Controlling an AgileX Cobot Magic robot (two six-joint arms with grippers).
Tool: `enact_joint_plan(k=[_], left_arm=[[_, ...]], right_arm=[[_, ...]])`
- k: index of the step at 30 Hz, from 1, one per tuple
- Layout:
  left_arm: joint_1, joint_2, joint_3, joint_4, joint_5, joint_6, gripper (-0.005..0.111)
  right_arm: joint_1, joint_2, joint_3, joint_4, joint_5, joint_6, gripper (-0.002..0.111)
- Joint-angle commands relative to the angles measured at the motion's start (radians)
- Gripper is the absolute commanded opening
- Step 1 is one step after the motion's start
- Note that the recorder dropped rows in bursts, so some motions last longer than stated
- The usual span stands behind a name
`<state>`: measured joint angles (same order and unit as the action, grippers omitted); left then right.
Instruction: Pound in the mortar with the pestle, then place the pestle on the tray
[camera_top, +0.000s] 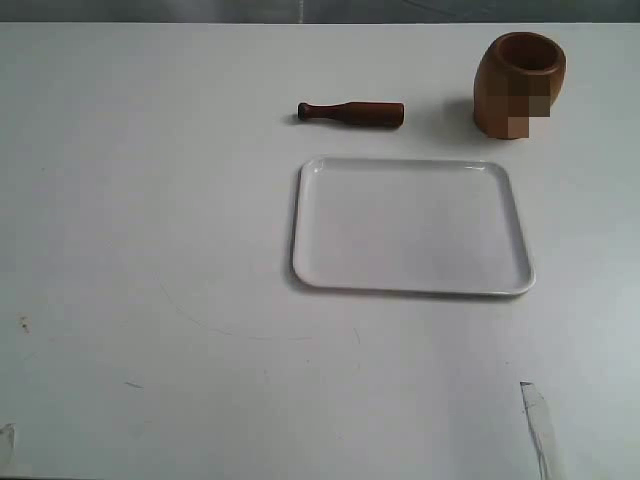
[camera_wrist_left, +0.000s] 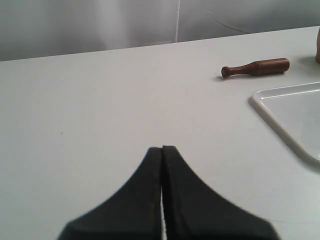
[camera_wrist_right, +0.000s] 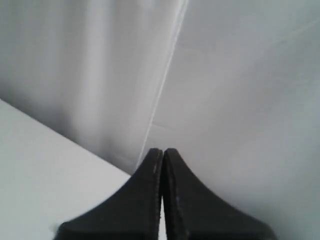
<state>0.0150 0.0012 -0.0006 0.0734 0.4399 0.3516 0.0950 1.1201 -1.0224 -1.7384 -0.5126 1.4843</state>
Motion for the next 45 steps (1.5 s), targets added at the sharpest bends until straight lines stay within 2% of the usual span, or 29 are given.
enact_joint_plan(k=[1,4,10,15,18,21,23,26,28,30,32,35,40,45], left_arm=[[-0.008,-0.001,0.001,-0.007,-0.003,-0.008,0.0],[-0.008,-0.001,0.001,-0.007,-0.003,-0.008,0.0],[-0.008,-0.001,0.001,-0.007,-0.003,-0.008,0.0],[-0.008,-0.001,0.001,-0.007,-0.003,-0.008,0.0],[-0.008,-0.001,0.001,-0.007,-0.003,-0.008,0.0],[-0.008,-0.001,0.001,-0.007,-0.003,-0.008,0.0],[-0.008,-0.001,0.001,-0.007,-0.003,-0.008,0.0],[-0.008,-0.001,0.001,-0.007,-0.003,-0.008,0.0],[-0.008,-0.001,0.001,-0.007,-0.003,-0.008,0.0],[-0.008,-0.001,0.001,-0.007,-0.003,-0.008,0.0],[-0.008,-0.001,0.001,-0.007,-0.003,-0.008,0.0],[-0.008,-0.001,0.001,-0.007,-0.003,-0.008,0.0],[-0.008,-0.001,0.001,-0.007,-0.003,-0.008,0.0],[-0.008,-0.001,0.001,-0.007,-0.003,-0.008,0.0]], right_arm=[[0.043,0.116,-0.023,-0.006,-0.019,0.015,0.0],[0.073,0.159,-0.023,-0.006,0.177,-0.019,0.0],[0.077,0.156,-0.021,-0.006,0.722,-0.07,0.0],[0.077,0.153,-0.021,0.117,1.028,-0.323,0.0],[0.077,0.153,-0.021,0.211,1.154,-0.425,0.0],[0.077,0.153,-0.021,0.376,1.167,-0.662,0.0],[0.077,0.153,-0.021,0.582,1.116,-0.879,0.0],[0.077,0.156,-0.021,1.031,1.0,-1.301,0.0],[0.096,0.168,-0.028,1.387,0.972,-1.694,0.0],[0.121,0.199,-0.049,1.67,1.029,-2.011,0.0],[0.151,0.24,-0.094,1.884,1.124,-2.201,0.0],[0.21,0.321,-0.197,1.992,1.253,-2.274,0.0],[0.333,0.488,-0.387,1.954,1.299,-2.274,0.0],[0.402,0.691,-0.619,1.913,1.328,-2.274,0.0]])
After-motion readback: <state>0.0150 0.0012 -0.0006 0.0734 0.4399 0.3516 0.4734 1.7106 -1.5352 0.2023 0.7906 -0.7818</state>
